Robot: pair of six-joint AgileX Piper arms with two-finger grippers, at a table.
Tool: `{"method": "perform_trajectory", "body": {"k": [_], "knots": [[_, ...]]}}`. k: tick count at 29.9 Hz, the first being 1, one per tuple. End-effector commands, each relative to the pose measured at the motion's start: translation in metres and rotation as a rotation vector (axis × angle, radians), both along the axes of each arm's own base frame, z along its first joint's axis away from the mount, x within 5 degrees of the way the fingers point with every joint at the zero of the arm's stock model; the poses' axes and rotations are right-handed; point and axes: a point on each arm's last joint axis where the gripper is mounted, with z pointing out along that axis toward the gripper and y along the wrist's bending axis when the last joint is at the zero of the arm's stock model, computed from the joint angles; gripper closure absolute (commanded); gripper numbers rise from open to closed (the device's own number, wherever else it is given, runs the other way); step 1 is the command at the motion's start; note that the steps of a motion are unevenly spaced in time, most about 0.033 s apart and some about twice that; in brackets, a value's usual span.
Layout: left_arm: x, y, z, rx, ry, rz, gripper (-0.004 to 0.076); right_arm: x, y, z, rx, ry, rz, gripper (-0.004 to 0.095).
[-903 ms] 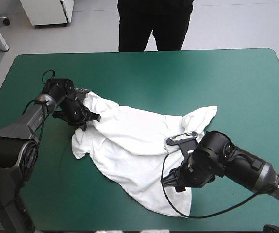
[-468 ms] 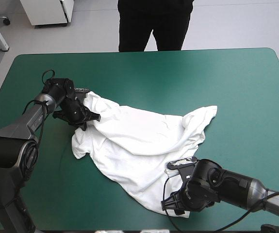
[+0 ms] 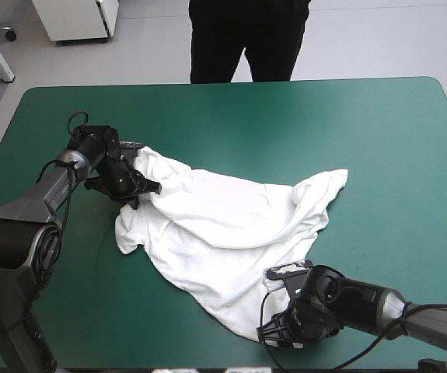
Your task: Fold the cloth
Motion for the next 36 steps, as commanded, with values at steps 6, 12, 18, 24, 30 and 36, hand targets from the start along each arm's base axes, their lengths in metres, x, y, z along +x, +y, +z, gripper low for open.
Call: {"method": "perform_trajectory", "body": {"k": [6, 12, 18, 24, 30, 36], "knots": [[0.001, 0.001, 0.003, 0.005, -0.031, 0.011, 0.0733, -0.002, 0.017, -0.025, 0.037, 0.099, 0.018, 0.0843], [0.001, 0.001, 0.004, 0.008, -0.027, 0.009, 0.0733, -0.002, 0.014, -0.021, 0.016, 0.094, 0.033, 0.0926], [-0.011, 0.004, 0.034, 0.018, -0.065, 0.001, 0.0733, 0.012, 0.006, 0.029, 0.036, -0.063, 0.028, 0.0925], [-0.039, 0.012, 0.104, 0.045, -0.212, -0.013, 0.0733, 0.045, -0.026, 0.116, 0.089, -0.35, -0.049, 0.0926], [-0.08, 0.019, 0.189, 0.025, -0.439, -0.004, 0.0733, 0.067, -0.058, 0.2, 0.145, -0.58, -0.009, 0.0925], [-0.13, 0.023, 0.273, -0.046, -0.71, 0.003, 0.0733, 0.073, -0.085, 0.289, 0.228, -0.881, 0.002, 0.0925]]}}
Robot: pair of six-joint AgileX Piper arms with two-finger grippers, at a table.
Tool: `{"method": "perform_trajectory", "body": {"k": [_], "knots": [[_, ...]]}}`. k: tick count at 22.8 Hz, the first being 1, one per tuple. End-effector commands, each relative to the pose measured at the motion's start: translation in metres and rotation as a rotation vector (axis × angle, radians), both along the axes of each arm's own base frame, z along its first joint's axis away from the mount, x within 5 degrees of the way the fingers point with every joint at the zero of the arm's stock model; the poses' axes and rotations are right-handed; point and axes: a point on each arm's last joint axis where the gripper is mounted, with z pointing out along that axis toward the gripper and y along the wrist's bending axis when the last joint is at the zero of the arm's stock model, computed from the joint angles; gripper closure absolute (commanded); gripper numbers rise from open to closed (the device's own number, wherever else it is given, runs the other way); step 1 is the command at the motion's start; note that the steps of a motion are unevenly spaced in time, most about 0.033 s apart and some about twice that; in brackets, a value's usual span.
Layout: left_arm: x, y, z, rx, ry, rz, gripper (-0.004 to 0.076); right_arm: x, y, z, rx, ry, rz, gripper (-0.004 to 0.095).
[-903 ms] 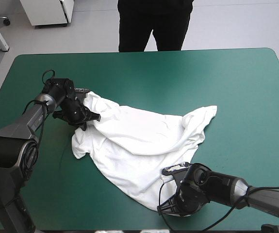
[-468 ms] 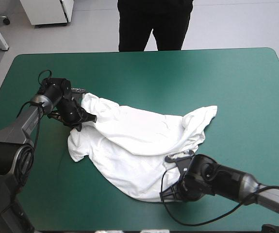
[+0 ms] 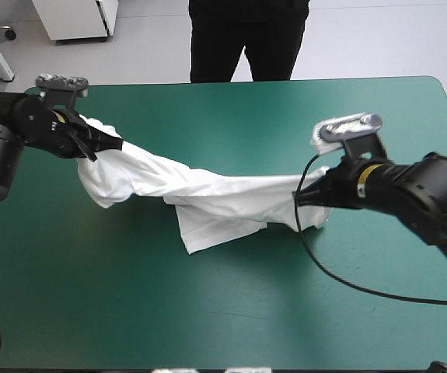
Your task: Fold the cloth
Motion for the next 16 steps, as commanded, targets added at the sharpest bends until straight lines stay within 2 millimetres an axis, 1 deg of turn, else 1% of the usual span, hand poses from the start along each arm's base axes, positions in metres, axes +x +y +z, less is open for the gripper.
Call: {"method": "perform_trajectory", "body": {"k": [1, 2, 3, 4, 5, 8, 9, 10, 11, 12, 13, 14, 16], "knots": [[-0.046, 0.004, 0.067, -0.06, -0.216, -0.009, 0.0733, -0.006, -0.021, 0.062, 0.048, -0.262, 0.009, 0.0925], [-0.062, 0.004, 0.096, -0.097, -0.341, -0.028, 0.0733, -0.009, -0.029, 0.085, 0.038, -0.356, 0.009, 0.0925], [-0.069, 0.003, 0.108, -0.112, -0.394, -0.039, 0.0733, -0.009, -0.031, 0.094, 0.027, -0.394, 0.008, 0.0925], [-0.085, 0.002, 0.136, -0.145, -0.526, -0.086, 0.0733, -0.013, -0.036, 0.117, 0.021, -0.49, 0.001, 0.0925], [-0.093, 0.0, 0.149, -0.164, -0.59, -0.111, 0.0733, -0.015, -0.04, 0.128, 0.019, -0.546, -0.001, 0.0925], [-0.115, -0.002, 0.181, -0.207, -0.773, -0.173, 0.0733, -0.024, -0.046, 0.16, 0.05, -0.71, -0.004, 0.0925], [-0.123, -0.002, 0.191, -0.219, -0.833, -0.19, 0.0733, -0.03, -0.05, 0.174, 0.069, -0.779, -0.005, 0.0926], [-0.13, -0.002, 0.199, -0.229, -0.886, -0.198, 0.0733, -0.032, -0.051, 0.182, 0.074, -0.833, 0.002, 0.0925], [-0.14, 0.0, 0.211, -0.242, -0.963, -0.199, 0.0733, -0.04, -0.055, 0.197, 0.085, -0.923, 0.007, 0.0925], [-0.15, 0.0, 0.221, -0.256, -1.03, -0.214, 0.0733, -0.045, -0.058, 0.207, 0.088, -0.992, 0.014, 0.0925], [-0.166, 0.0, 0.235, -0.28, -1.13, -0.231, 0.0733, -0.055, -0.064, 0.221, 0.104, -1.083, 0.01, 0.0925], [-0.172, 0.001, 0.24, -0.295, -1.173, -0.235, 0.0733, -0.06, -0.067, 0.227, 0.11, -1.122, 0.006, 0.0925], [-0.194, 0.002, 0.257, -0.319, -1.314, -0.275, 0.0733, -0.075, -0.074, 0.241, 0.167, -1.215, 0.009, 0.0925]]}}
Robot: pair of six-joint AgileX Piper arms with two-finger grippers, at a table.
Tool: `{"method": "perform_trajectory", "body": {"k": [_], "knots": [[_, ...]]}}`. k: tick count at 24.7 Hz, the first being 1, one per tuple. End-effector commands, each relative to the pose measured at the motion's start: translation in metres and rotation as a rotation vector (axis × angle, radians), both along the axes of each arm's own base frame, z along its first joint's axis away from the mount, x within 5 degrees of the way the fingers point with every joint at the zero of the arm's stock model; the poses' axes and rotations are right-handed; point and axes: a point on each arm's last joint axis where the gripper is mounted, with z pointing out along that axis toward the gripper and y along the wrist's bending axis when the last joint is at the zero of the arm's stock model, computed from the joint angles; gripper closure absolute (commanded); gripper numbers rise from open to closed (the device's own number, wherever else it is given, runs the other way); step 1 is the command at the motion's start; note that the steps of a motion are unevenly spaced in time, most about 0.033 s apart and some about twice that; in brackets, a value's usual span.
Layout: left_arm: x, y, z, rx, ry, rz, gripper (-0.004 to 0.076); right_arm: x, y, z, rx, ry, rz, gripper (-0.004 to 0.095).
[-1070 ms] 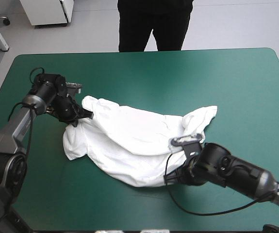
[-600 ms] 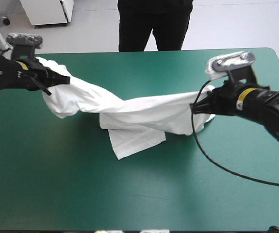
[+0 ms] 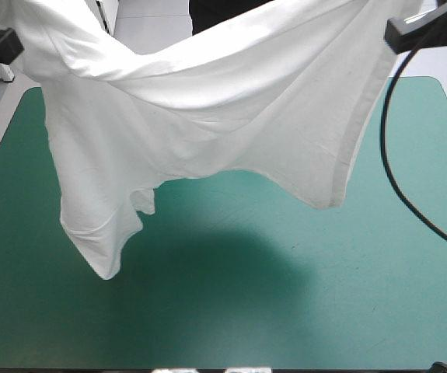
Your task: Fold the cloth
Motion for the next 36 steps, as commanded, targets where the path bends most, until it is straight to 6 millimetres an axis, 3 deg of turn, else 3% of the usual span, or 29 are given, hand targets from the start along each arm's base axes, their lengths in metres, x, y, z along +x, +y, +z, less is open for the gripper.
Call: {"method": "perform_trajectory", "body": {"k": [1, 4, 8, 12, 19, 21, 25, 28, 29, 30, 31, 32, 36], "knots": [[-0.048, 0.004, 0.036, -0.101, -0.317, -0.054, 0.0733, -0.032, -0.019, 0.03, 0.085, -0.244, 0.008, 0.0925], [-0.072, 0.006, 0.045, -0.115, -0.416, -0.067, 0.0733, -0.046, -0.026, 0.038, 0.118, -0.298, 0.038, 0.0925], [-0.075, 0.007, 0.036, -0.04, -0.323, -0.033, 0.0733, -0.046, -0.028, 0.025, 0.081, -0.147, 0.035, 0.0925], [-0.069, 0.005, 0.021, 0.002, -0.148, -0.045, 0.0733, -0.039, -0.028, 0.001, 0.04, 0.134, 0.018, 0.0924], [-0.032, 0.002, -0.021, 0.054, 0.208, -0.031, 0.0733, -0.039, -0.024, -0.021, 0.065, 0.286, 0.061, 0.0925], [-0.013, 0.0, -0.04, 0.071, 0.316, -0.021, 0.0733, -0.029, -0.022, -0.036, 0.051, 0.352, 0.007, 0.0925], [0.043, -0.006, -0.1, 0.105, 0.573, 0.0, 0.0733, 0.007, -0.01, -0.08, -0.001, 0.499, -0.142, 0.0925], [0.11, -0.012, -0.165, 0.088, 0.673, 0.033, 0.0733, 0.06, 0.019, -0.14, -0.071, 0.557, -0.236, 0.0925], [0.122, -0.013, -0.174, 0.079, 0.673, 0.043, 0.0733, 0.069, 0.024, -0.151, -0.089, 0.56, -0.253, 0.0925], [0.147, -0.015, -0.192, 0.079, 0.696, 0.061, 0.0733, 0.09, 0.036, -0.17, -0.122, 0.57, -0.276, 0.0925], [0.156, -0.015, -0.199, 0.096, 0.707, 0.077, 0.0733, 0.098, 0.04, -0.177, -0.133, 0.586, -0.284, 0.0925], [0.176, -0.015, -0.214, 0.116, 0.732, 0.103, 0.0733, 0.12, 0.047, -0.193, -0.151, 0.635, -0.302, 0.0925], [0.217, -0.016, -0.253, 0.16, 0.808, 0.154, 0.0733, 0.183, 0.039, -0.241, -0.086, 0.802, -0.314, 0.0925]]}}
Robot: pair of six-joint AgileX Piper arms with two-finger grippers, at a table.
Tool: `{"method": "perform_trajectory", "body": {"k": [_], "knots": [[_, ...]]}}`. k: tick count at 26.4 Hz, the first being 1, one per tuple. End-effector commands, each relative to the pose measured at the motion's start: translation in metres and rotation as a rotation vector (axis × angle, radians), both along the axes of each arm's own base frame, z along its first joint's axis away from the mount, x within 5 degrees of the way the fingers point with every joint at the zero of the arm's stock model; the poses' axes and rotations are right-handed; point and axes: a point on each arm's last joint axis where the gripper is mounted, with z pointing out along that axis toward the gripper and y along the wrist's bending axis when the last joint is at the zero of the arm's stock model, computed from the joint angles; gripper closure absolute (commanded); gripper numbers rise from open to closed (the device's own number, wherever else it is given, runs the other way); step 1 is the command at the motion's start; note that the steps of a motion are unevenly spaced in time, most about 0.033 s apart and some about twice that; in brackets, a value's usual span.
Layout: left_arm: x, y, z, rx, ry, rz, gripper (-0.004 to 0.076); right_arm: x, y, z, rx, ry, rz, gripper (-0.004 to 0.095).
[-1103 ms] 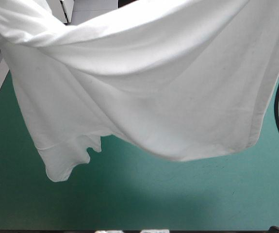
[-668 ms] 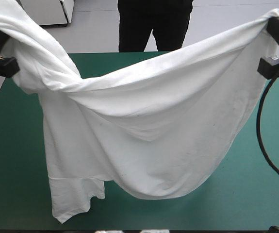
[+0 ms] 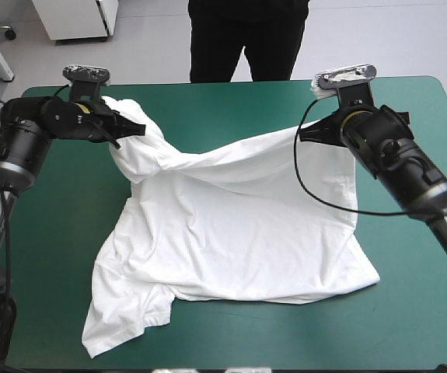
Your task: Fold the cloth
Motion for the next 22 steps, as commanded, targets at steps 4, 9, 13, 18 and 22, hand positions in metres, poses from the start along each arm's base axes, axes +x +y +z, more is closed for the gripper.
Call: {"method": "perform_trajectory", "body": {"k": [4, 9, 13, 18, 22], "knots": [[0.041, 0.001, -0.022, 0.021, -0.076, 0.076, 0.0733, 0.066, -0.036, -0.045, 0.128, 0.083, -0.044, 0.0925], [0.067, -0.001, -0.055, 0.003, -0.047, 0.12, 0.0733, 0.102, -0.06, -0.073, 0.267, 0.133, -0.118, 0.0926], [0.082, -0.003, -0.076, -0.022, -0.03, 0.149, 0.0733, 0.119, -0.067, -0.082, 0.31, 0.154, -0.133, 0.0925], [0.094, -0.002, -0.094, 0.02, -0.033, 0.148, 0.067, 0.127, -0.067, -0.09, 0.266, 0.223, -0.089, 0.0829], [0.093, -0.002, -0.086, 0.001, -0.053, 0.151, 0.0398, 0.125, -0.065, -0.089, 0.252, 0.248, -0.043, 0.0442]]}}
